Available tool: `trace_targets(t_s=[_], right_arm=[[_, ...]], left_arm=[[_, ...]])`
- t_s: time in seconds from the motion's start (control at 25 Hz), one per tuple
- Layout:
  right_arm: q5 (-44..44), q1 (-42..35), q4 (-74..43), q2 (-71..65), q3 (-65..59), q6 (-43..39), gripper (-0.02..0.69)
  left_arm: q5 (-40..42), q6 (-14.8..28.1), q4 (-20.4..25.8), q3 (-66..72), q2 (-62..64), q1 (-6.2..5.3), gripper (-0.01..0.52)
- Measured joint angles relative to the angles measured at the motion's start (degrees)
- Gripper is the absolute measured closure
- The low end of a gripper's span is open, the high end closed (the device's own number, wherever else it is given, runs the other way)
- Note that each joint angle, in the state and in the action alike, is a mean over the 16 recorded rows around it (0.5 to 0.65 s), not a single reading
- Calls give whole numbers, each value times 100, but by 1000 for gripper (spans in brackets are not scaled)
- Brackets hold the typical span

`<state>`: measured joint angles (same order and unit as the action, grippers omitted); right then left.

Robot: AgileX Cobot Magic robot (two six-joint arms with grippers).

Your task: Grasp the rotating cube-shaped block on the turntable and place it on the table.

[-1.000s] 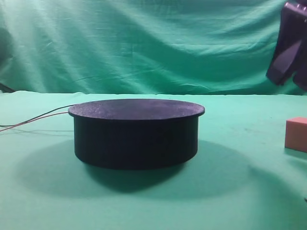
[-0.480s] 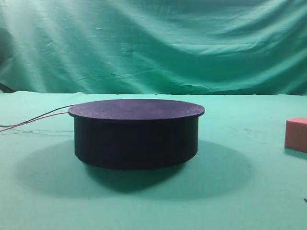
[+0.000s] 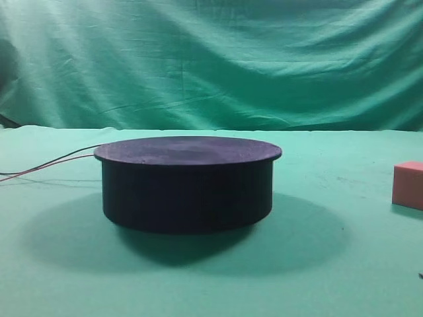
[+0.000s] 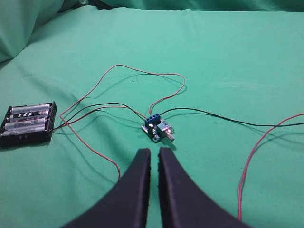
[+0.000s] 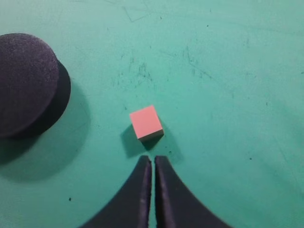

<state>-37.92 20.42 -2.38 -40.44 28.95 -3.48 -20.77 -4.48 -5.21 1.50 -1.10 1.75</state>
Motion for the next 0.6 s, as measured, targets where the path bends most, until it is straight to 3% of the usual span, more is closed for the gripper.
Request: trace_targets(t_s=[0.6], right_arm=[[1945,-1437,101,2900,-2420,81,665]], left_arm=[[0,0,0,0,0,0,514]])
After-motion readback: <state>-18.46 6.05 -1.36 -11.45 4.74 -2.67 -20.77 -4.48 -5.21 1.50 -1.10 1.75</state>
